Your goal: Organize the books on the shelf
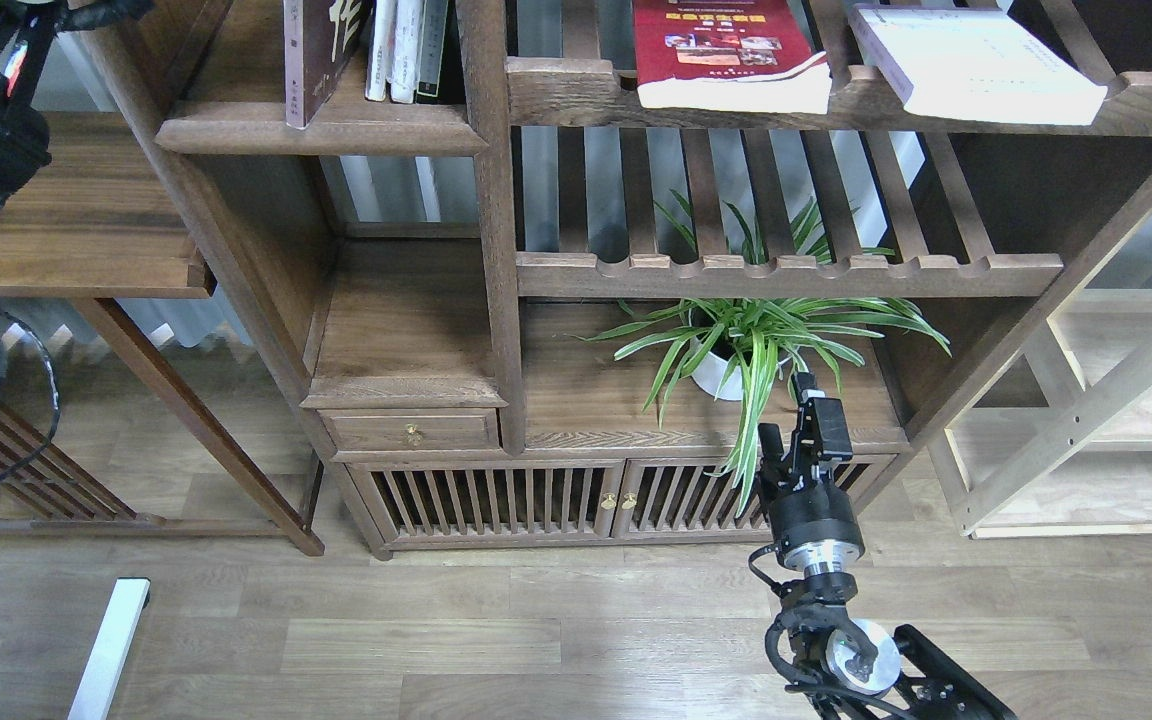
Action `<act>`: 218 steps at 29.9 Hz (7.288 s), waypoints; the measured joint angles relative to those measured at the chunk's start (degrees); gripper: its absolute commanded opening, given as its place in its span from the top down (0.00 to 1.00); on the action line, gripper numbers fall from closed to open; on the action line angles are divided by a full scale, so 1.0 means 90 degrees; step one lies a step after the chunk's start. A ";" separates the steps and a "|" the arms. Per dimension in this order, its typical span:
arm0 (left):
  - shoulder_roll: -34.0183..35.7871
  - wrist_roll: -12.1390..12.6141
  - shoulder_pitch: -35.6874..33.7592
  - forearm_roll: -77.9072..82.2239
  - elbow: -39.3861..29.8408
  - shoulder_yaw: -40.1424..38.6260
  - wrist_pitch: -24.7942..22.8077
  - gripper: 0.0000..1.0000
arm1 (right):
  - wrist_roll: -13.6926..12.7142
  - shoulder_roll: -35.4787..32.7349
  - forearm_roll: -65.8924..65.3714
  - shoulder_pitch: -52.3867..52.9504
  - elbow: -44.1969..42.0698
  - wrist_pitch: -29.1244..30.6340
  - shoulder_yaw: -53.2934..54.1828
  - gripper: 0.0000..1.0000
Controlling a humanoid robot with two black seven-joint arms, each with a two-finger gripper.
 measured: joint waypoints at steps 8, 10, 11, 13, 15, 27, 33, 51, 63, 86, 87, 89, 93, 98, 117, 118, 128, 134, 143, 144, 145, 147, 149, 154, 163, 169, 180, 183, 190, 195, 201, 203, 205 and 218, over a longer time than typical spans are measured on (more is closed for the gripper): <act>-0.0082 0.0000 -0.0084 -0.0082 0.0000 -0.0342 0.0006 0.39 | 0.0008 0.0000 0.0000 -0.0022 0.0000 0.0000 -0.0066 0.01; -0.0083 0.0000 -0.0092 -0.0086 -0.0011 -0.0402 0.0006 0.39 | 0.0008 0.0000 0.0000 -0.0018 -0.0003 0.0000 -0.0066 0.01; -0.0083 0.0000 -0.0098 -0.0087 -0.0031 -0.0440 0.0005 0.39 | 0.0008 0.0000 0.0000 -0.0017 -0.0007 0.0000 -0.0066 0.01; -0.0084 0.0000 -0.0113 -0.0088 -0.0106 -0.0539 0.0002 0.39 | 0.0008 0.0000 0.0000 -0.0017 -0.0009 0.0000 -0.0066 0.01; -0.0083 0.0000 -0.0132 -0.0089 -0.0187 -0.0641 0.0002 0.39 | 0.0008 0.0000 0.0000 -0.0020 -0.0010 0.0000 -0.0066 0.01; 0.0317 0.0000 0.0000 -0.0158 -0.0836 -0.0773 0.0016 0.37 | -0.0018 0.0000 -0.0040 -0.0009 0.0135 0.0000 -0.0116 0.01; 0.0814 0.0000 0.0195 -0.0851 -0.1254 -0.0778 0.0011 0.37 | -0.0030 0.0000 -0.0058 0.0079 0.0221 0.0000 -0.0182 0.01; 0.1973 0.0000 0.2698 -0.2611 -0.3942 -0.1386 -0.0010 0.37 | -0.0043 -0.0001 -0.0484 0.0156 0.1747 0.0000 -0.0192 0.01; 0.1679 0.0000 0.4339 -0.3412 -0.4849 -0.1743 -0.0285 0.31 | -0.0057 0.0000 -0.1273 0.0037 0.2086 0.0000 -0.0464 0.01; -0.1060 -0.0001 0.6928 -0.3989 -0.4236 -0.2328 -0.2157 0.04 | -0.0237 0.0000 -0.1757 0.0017 0.2065 0.0000 -0.0865 0.01; -0.1117 0.0000 0.6974 -0.4000 -0.4124 -0.2289 -0.2157 0.04 | -0.0237 0.0000 -0.1769 0.0017 0.2064 0.0000 -0.0874 0.01; -0.1171 0.0000 0.7055 -0.4010 -0.3957 -0.2229 -0.2157 0.04 | -0.0237 0.0000 -0.1782 -0.0004 0.2064 0.0000 -0.0872 0.01; -0.1185 0.0000 0.7116 -0.4010 -0.3711 -0.2174 -0.2157 0.04 | -0.0187 0.0000 -0.1779 -0.0087 0.2063 0.0000 -0.0690 0.01; -0.1125 0.0000 0.7120 -0.4009 -0.3633 -0.2111 -0.2157 0.04 | -0.0159 0.0000 -0.1749 -0.0118 0.2060 0.0000 -0.0173 0.01; -0.0905 0.0000 0.6902 -0.3987 -0.3195 -0.2352 -0.2157 0.04 | -0.0272 0.0000 -0.2018 0.0821 0.2028 0.0000 0.1317 0.01; -0.0905 0.0000 0.6859 -0.3987 -0.3145 -0.2351 -0.2157 0.04 | -0.0276 -0.0019 -0.2018 0.0901 0.2024 0.0000 0.1345 0.01; -0.0894 0.0000 0.6730 -0.3985 -0.2939 -0.2268 -0.2157 0.04 | -0.0293 -0.0321 -0.2012 0.1220 0.1982 -0.0424 0.1677 0.01; -0.0894 0.0000 0.6733 -0.3985 -0.2931 -0.2281 -0.2157 0.04 | -0.0315 -0.0781 -0.1997 0.1221 0.1982 -0.0537 0.1765 0.01; -0.0892 0.0000 0.6736 -0.3985 -0.2921 -0.2287 -0.2157 0.04 | -0.0350 -0.1159 -0.1944 0.1220 0.1982 -0.0864 0.2171 0.01; -0.0892 0.0000 0.6736 -0.3985 -0.2921 -0.2282 -0.2157 0.04 | -0.0360 -0.1169 -0.1940 0.1237 0.1982 -0.0880 0.2176 0.01; -0.0893 0.0000 0.6736 -0.3985 -0.2921 -0.2279 -0.2157 0.04 | -0.0380 -0.1175 -0.1937 0.1277 0.1982 -0.0918 0.2176 0.01; -0.0893 0.0000 0.6742 -0.3985 -0.2921 -0.2279 -0.2157 0.04 | -0.0419 -0.1176 -0.1932 0.1362 0.1973 -0.1027 0.2169 0.01; -0.0891 0.0000 0.6745 -0.3985 -0.2922 -0.2297 -0.2157 0.04 | -0.0454 -0.1163 -0.1926 0.1461 0.1902 -0.1140 0.2134 0.01; -0.0822 0.0000 0.6771 -0.3985 -0.2923 -0.2341 -0.2157 0.04 | -0.0565 -0.1159 -0.1904 0.1742 0.1723 -0.1366 0.2092 0.01; -0.0797 0.0000 0.6795 -0.3994 -0.2929 -0.2348 -0.2157 0.04 | -0.0617 -0.1266 -0.1784 0.2017 0.1582 -0.1518 0.2203 0.01; -0.0796 0.0000 0.6795 -0.3995 -0.2930 -0.2355 -0.2157 0.04 | -0.0641 -0.1512 -0.1706 0.2083 0.1503 -0.1559 0.2273 0.01; -0.0796 0.0000 0.6788 -0.3995 -0.2925 -0.2347 -0.2157 0.03 | -0.0638 -0.1662 -0.1689 0.2096 0.1342 -0.1578 0.2275 0.01; -0.0796 0.0000 0.6787 -0.3995 -0.2922 -0.2345 -0.2157 0.03 | -0.0630 -0.1631 -0.1689 0.2165 0.1305 -0.1584 0.2256 0.01; -0.0788 0.0000 0.6800 -0.3988 -0.2921 -0.2345 -0.2157 0.03 | -0.0627 -0.1622 -0.1689 0.2363 0.1219 -0.1832 0.2204 0.05; -0.0703 0.0000 0.6833 -0.3993 -0.2922 -0.2352 -0.2157 0.03 | -0.0617 -0.1627 -0.1688 0.2397 0.1158 -0.2045 0.2255 0.53; -0.0663 0.0000 0.6868 -0.3995 -0.2929 -0.2363 -0.2157 0.03 | -0.0592 -0.1672 -0.1716 0.2359 0.1152 -0.1990 0.2276 0.96; -0.0662 0.0000 0.6873 -0.3995 -0.2929 -0.2364 -0.2157 0.03 | -0.0600 -0.1713 -0.1754 0.2359 0.1152 -0.1983 0.2273 0.96; -0.0650 0.0000 0.6880 -0.3995 -0.2929 -0.2364 -0.2157 0.03 | -0.0621 -0.1787 -0.1800 0.2377 0.1154 -0.1982 0.2262 0.96; -0.0599 0.0000 0.6902 -0.3995 -0.2923 -0.2376 -0.2157 0.03 | -0.0637 -0.2417 -0.1833 0.1876 0.1317 -0.1287 0.2293 0.98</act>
